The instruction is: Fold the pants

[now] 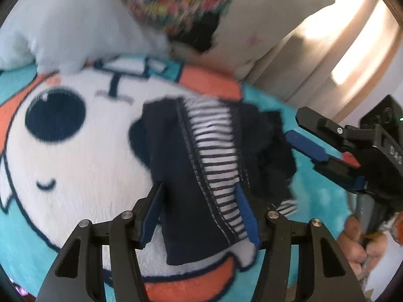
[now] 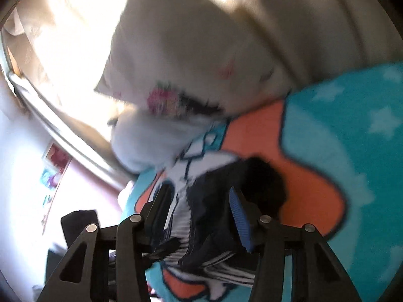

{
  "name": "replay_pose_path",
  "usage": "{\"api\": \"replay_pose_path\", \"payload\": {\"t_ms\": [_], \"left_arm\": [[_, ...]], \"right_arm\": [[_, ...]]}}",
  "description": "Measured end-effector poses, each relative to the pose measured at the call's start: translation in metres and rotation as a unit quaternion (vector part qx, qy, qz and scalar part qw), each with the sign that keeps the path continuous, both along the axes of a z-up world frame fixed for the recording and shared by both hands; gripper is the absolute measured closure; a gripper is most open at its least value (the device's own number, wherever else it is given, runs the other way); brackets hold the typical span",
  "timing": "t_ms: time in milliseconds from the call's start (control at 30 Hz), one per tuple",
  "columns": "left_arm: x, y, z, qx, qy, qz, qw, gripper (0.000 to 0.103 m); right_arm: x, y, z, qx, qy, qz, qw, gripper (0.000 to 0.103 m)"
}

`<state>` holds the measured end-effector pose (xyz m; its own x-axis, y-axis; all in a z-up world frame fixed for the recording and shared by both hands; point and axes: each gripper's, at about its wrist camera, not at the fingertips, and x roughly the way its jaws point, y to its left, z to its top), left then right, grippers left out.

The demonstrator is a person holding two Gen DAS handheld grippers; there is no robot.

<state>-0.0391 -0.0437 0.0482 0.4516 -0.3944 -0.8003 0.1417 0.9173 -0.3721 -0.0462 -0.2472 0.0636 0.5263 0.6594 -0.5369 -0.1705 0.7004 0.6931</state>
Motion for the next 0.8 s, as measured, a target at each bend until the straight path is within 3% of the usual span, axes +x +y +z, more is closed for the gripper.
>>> {"api": "replay_pose_path", "payload": {"t_ms": [133,233,267,300,367,500,600,700,767,800], "left_arm": [[0.001,0.007,-0.002,-0.015,0.008,0.001,0.9998,0.044],[-0.002,0.017,0.013,-0.042,-0.010,0.001,0.9991,0.044],[-0.003,0.021,0.018,-0.047,-0.018,0.005,0.9987,0.044],[-0.002,0.026,0.021,-0.053,-0.026,0.010,0.9982,0.042],[0.003,0.035,0.023,-0.069,-0.030,0.023,0.9969,0.033],[0.022,0.045,0.009,-0.146,-0.001,0.018,0.9891,0.019],[0.038,0.036,-0.004,-0.160,0.020,0.000,0.9869,0.019],[0.048,0.022,-0.019,-0.169,0.058,-0.016,0.9837,0.018],[0.045,0.014,-0.017,-0.149,0.052,-0.024,0.9872,0.019],[0.039,0.012,-0.013,-0.146,0.052,-0.031,0.9874,0.030]], "right_arm": [[0.007,-0.007,-0.042,-0.037,0.065,-0.043,0.996,0.050],[0.002,-0.017,-0.040,-0.026,0.059,-0.049,0.997,0.047],[-0.001,-0.022,-0.036,-0.028,0.049,-0.058,0.997,0.040],[-0.003,-0.027,-0.032,-0.031,0.037,-0.067,0.997,0.031],[-0.003,-0.035,-0.030,-0.030,0.030,-0.071,0.997,0.024],[0.004,-0.041,-0.046,0.010,0.056,-0.049,0.997,0.024],[0.011,-0.035,-0.059,0.024,0.076,-0.031,0.996,0.024],[0.015,-0.023,-0.055,0.011,0.065,-0.019,0.998,0.024],[0.019,-0.013,-0.058,0.021,0.069,-0.003,0.997,0.024],[0.019,-0.009,-0.058,0.008,0.066,0.000,0.998,0.028]]}}
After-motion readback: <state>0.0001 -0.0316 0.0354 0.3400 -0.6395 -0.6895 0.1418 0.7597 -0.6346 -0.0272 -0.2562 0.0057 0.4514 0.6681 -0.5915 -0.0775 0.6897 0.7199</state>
